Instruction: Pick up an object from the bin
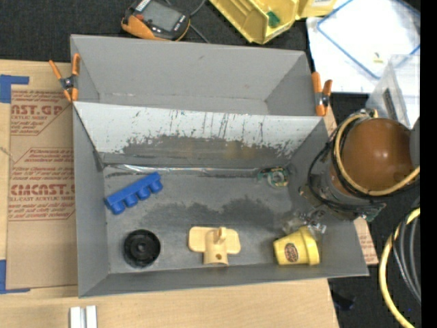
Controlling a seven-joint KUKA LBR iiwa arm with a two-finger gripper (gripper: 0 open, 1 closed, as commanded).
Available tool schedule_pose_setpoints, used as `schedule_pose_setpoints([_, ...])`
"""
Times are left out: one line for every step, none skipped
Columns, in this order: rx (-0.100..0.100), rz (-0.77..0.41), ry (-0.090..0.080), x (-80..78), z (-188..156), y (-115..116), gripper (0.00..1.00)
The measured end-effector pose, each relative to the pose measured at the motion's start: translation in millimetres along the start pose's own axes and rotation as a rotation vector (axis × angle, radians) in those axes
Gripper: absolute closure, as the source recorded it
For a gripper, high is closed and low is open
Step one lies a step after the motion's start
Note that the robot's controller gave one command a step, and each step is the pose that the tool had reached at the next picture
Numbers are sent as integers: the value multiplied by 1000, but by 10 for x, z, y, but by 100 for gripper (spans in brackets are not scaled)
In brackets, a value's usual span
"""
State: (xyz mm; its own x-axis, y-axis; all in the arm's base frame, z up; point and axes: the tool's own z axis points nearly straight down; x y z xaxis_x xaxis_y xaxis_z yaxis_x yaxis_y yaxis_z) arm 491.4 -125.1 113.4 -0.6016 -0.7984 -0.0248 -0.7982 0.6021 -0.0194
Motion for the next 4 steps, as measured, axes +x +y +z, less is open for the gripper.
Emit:
schedule_pose_setpoints([0, 0, 0, -1, -1, -1, 100])
schedule_pose_setpoints([1, 0, 0, -1, -1, -2, 100])
schedule_pose_setpoints([1, 0, 0, -2, -2, -3, 100])
schedule_pose_setpoints([1, 0, -1, -2, -3, -4, 100])
